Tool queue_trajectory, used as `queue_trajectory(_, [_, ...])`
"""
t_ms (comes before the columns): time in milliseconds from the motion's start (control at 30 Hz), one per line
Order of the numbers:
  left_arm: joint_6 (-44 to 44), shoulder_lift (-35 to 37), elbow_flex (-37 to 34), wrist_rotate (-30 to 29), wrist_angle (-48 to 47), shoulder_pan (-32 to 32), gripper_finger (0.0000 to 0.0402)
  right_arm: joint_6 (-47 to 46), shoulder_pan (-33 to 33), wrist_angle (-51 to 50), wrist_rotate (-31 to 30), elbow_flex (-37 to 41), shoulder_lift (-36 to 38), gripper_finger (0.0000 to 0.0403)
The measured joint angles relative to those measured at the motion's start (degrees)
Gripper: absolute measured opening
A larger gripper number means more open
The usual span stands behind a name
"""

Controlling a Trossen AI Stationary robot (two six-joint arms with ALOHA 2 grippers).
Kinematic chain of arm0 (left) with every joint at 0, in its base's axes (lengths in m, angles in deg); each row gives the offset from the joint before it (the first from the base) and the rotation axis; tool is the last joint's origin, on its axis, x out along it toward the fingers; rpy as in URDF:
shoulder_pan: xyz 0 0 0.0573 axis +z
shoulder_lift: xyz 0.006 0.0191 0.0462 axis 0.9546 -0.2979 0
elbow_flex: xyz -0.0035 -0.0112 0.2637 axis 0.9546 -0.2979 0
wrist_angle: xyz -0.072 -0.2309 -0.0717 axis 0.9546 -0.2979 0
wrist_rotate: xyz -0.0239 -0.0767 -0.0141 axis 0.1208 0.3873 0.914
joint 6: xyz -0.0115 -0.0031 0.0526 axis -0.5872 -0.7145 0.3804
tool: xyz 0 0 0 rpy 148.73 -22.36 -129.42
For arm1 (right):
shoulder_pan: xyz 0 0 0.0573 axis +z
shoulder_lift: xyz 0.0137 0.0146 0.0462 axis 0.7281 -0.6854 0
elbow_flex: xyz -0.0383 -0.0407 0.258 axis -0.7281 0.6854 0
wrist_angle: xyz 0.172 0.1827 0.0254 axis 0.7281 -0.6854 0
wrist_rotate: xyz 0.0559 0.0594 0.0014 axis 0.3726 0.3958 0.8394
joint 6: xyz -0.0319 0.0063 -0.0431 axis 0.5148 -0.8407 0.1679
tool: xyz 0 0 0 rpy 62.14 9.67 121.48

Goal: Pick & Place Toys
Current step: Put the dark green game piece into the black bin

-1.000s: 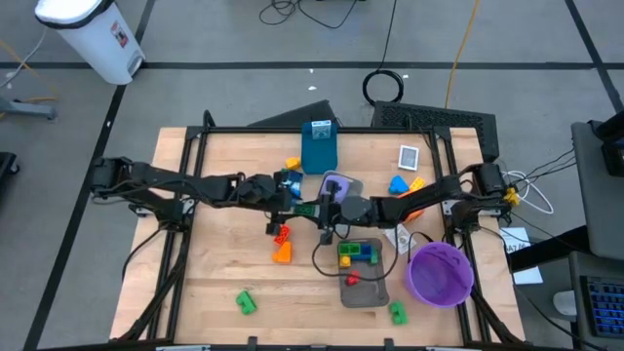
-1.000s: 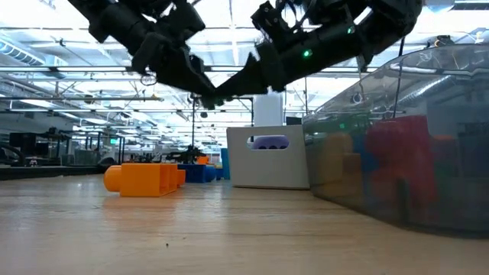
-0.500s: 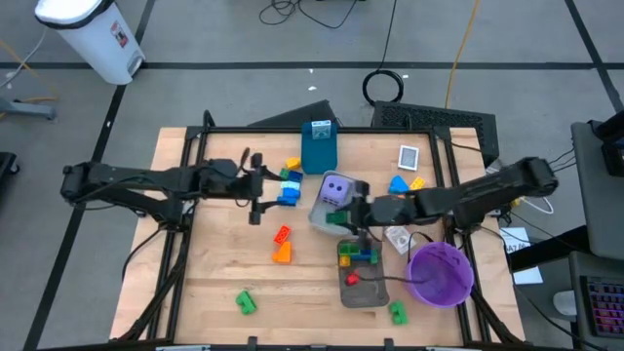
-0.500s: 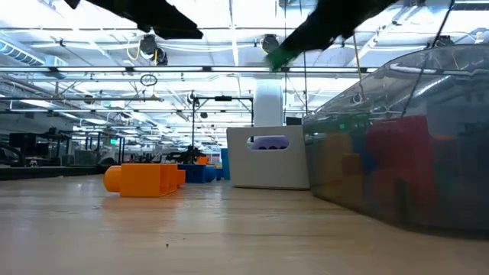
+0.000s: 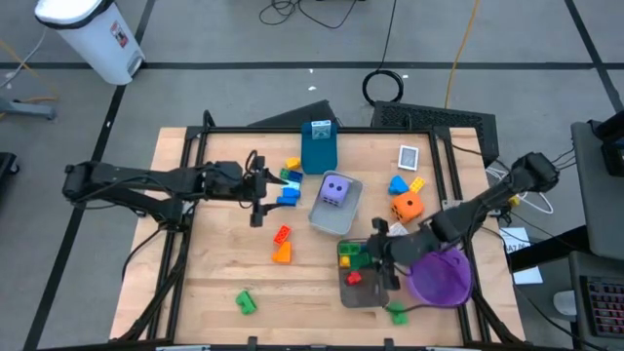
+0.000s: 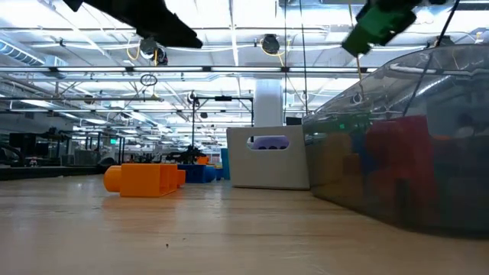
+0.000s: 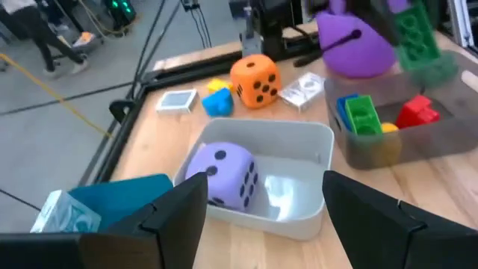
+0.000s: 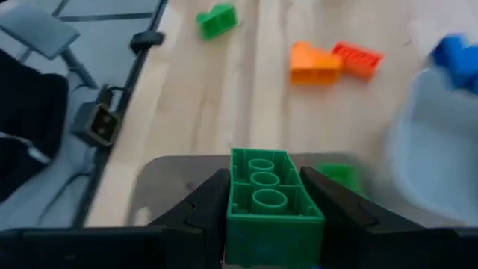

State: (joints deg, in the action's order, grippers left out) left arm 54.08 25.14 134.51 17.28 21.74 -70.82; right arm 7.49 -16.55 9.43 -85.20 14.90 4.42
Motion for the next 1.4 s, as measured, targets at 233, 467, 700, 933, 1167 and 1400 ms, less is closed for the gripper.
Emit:
queue_trajectory(233, [-1.10, -0.71, -0.04, -0.01, -1.98, 0.04, 0.0271, -4.06, 1.58, 1.32, 0.02, 0.00, -6.50, 0.0133])
queue_trajectory(467, [-1.57, -0.62, -0.04, -0.02, -1.83, 0.04, 0.0271, -1.72, -1.84, 3.55, 3.17, 0.00, -8.40, 0.0133])
queue_trajectory(700, [-2.36, -0.62, -0.04, -0.02, -3.47, 0.04, 0.0271, 0.06, -4.16, 4.49, 6.38, -0.02, -9.21, 0.0133])
queue_trajectory(933, [-2.59, -0.62, -0.04, -0.02, -4.47, 0.04, 0.0271, 0.12, -4.69, 4.60, 7.57, -0.12, -13.37, 0.0133])
queue_trajectory(1167, [-2.65, -0.62, -0.04, -0.03, -4.79, 0.04, 0.0271, 0.36, -4.71, 5.43, 7.46, -0.09, -13.80, 0.0134])
queue_trajectory(1400, [-2.83, -0.62, -0.04, -0.04, -4.92, 0.04, 0.0271, 0.25, -4.71, 5.47, 7.41, -0.09, -13.80, 0.0177])
